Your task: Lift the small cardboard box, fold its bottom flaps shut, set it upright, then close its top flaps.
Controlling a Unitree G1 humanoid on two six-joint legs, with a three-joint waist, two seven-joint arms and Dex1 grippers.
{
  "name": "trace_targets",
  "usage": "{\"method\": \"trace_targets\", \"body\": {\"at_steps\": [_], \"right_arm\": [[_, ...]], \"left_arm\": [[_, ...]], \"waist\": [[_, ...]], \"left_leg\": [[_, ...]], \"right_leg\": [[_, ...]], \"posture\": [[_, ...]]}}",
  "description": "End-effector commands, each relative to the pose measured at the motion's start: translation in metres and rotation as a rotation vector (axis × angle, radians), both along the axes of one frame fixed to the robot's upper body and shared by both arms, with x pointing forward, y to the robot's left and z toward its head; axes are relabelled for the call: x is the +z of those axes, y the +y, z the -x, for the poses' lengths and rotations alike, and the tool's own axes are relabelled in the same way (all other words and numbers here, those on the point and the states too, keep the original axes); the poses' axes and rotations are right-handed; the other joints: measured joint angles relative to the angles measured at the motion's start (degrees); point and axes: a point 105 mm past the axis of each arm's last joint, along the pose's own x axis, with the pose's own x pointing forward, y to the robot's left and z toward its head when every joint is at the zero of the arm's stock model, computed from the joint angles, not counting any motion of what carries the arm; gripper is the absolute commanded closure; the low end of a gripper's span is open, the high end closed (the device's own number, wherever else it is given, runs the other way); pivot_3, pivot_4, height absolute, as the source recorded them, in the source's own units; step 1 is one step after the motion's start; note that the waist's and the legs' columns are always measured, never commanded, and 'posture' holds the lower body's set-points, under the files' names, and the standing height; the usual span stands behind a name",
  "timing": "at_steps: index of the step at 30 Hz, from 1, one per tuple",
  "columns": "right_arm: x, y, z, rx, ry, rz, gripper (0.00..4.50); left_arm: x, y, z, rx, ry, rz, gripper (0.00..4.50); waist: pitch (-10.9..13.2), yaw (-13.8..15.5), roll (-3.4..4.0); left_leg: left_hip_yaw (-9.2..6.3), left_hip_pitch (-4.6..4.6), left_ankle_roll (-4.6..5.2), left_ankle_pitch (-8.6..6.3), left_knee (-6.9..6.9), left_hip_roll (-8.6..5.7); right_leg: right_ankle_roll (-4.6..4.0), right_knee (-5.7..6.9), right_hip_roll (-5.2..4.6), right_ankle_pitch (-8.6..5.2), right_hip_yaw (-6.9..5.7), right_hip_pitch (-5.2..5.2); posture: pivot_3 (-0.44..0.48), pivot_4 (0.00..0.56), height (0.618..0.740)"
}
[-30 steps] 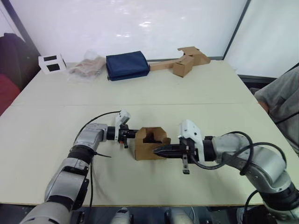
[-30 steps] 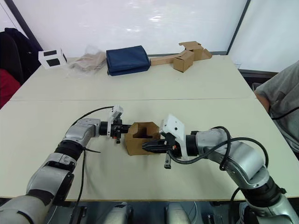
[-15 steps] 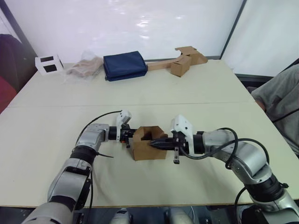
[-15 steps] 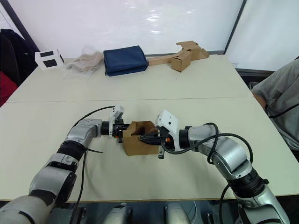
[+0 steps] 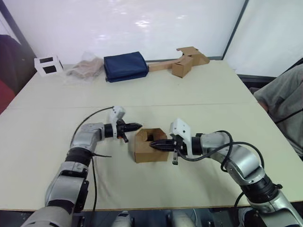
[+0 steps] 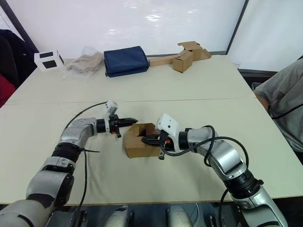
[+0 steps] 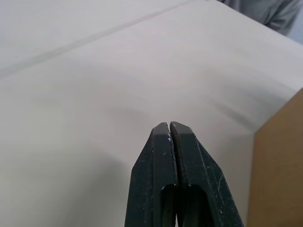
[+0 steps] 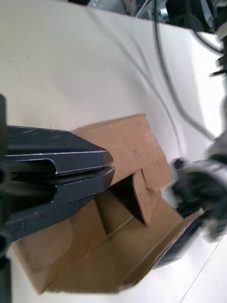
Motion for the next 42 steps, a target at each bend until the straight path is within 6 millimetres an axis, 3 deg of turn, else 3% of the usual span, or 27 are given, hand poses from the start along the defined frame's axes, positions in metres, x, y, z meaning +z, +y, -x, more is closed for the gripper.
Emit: {"method": "trace_targets", "body": {"at_steps": [1,9,14,17,23,29,33,36,39,42], "right_arm": [[0.007,0.001,0.001,0.002,-0.026,-0.029,4.50],[0.004,-0.002,0.001,0.006,-0.011,-0.026,4.50],[0.004,-0.001,-0.001,0.016,-0.015,-0.022,4.50],[0.005,-0.001,-0.002,0.020,-0.023,-0.027,4.50],[0.010,0.002,-0.001,0.017,-0.040,-0.048,4.50],[0.018,0.003,0.002,0.009,-0.052,-0.079,4.50],[0.065,-0.001,0.011,0.056,-0.048,-0.250,4.50],[0.088,-0.005,0.015,0.081,-0.001,-0.338,4.50],[0.100,-0.008,0.000,0.013,-0.045,-0.372,4.50],[0.084,-0.003,-0.022,-0.096,-0.133,-0.240,4.50]], "left_arm": [[0.030,0.001,0.032,-0.076,-0.056,0.032,4.48],[0.053,-0.014,0.101,-0.135,-0.018,0.087,4.48],[0.034,-0.024,0.117,-0.165,0.063,0.061,4.48],[0.019,-0.030,0.116,-0.175,0.075,-0.009,4.48],[0.013,-0.034,0.105,-0.155,0.074,-0.021,4.48],[0.005,-0.034,0.108,-0.179,0.089,-0.047,4.48],[0.004,-0.032,0.107,-0.185,0.093,-0.052,4.48],[0.004,-0.032,0.106,-0.187,0.093,-0.050,4.48],[0.003,-0.032,0.105,-0.188,0.094,-0.048,4.48],[0.004,-0.033,0.105,-0.190,0.094,-0.044,4.48]], "waist": [[0.00,-0.25,0.00],[0.00,0.70,0.00],[0.00,0.85,0.00],[0.00,0.87,0.00],[0.00,0.84,0.00],[0.00,0.82,0.00],[0.00,0.86,0.01],[0.00,0.85,0.01],[0.00,0.82,0.01],[0.00,0.80,0.01]], "left_leg": [[0.00,0.00,-0.01,0.01,-0.01,0.00],[-0.02,0.00,0.01,-0.01,0.06,0.00],[-0.02,0.09,0.01,-0.01,0.06,0.00],[-0.01,0.09,0.01,-0.01,0.04,0.00],[-0.01,0.09,0.01,-0.01,0.03,0.00],[0.01,0.09,0.01,-0.01,0.01,0.00],[0.01,0.08,0.01,-0.01,0.02,0.00],[0.00,0.08,0.01,-0.01,0.02,0.00],[0.00,0.09,0.02,-0.01,0.00,0.01],[0.02,0.09,0.02,-0.01,0.00,0.00]], "right_leg": [[0.00,-0.01,-0.01,0.00,0.00,0.00],[0.00,-0.02,-0.05,0.00,-0.01,0.09],[0.00,0.01,-0.03,0.00,-0.02,0.16],[0.00,-0.01,-0.02,0.00,-0.03,0.16],[-0.01,-0.02,-0.01,0.00,-0.02,0.14],[-0.01,-0.03,-0.02,0.00,-0.01,0.14],[-0.01,-0.03,-0.02,0.00,-0.02,0.14],[-0.01,-0.02,-0.02,0.00,-0.02,0.15],[-0.01,-0.02,-0.01,0.00,-0.02,0.15],[-0.01,-0.02,-0.01,0.00,-0.02,0.14]], "posture": [[0.000,0.150,0.740],[0.000,0.150,0.740],[0.000,0.150,0.740],[0.000,0.150,0.740],[0.000,0.150,0.740],[0.000,0.150,0.740],[0.000,0.150,0.740],[0.000,0.150,0.740],[0.000,0.150,0.740],[0.000,0.150,0.740]]}}
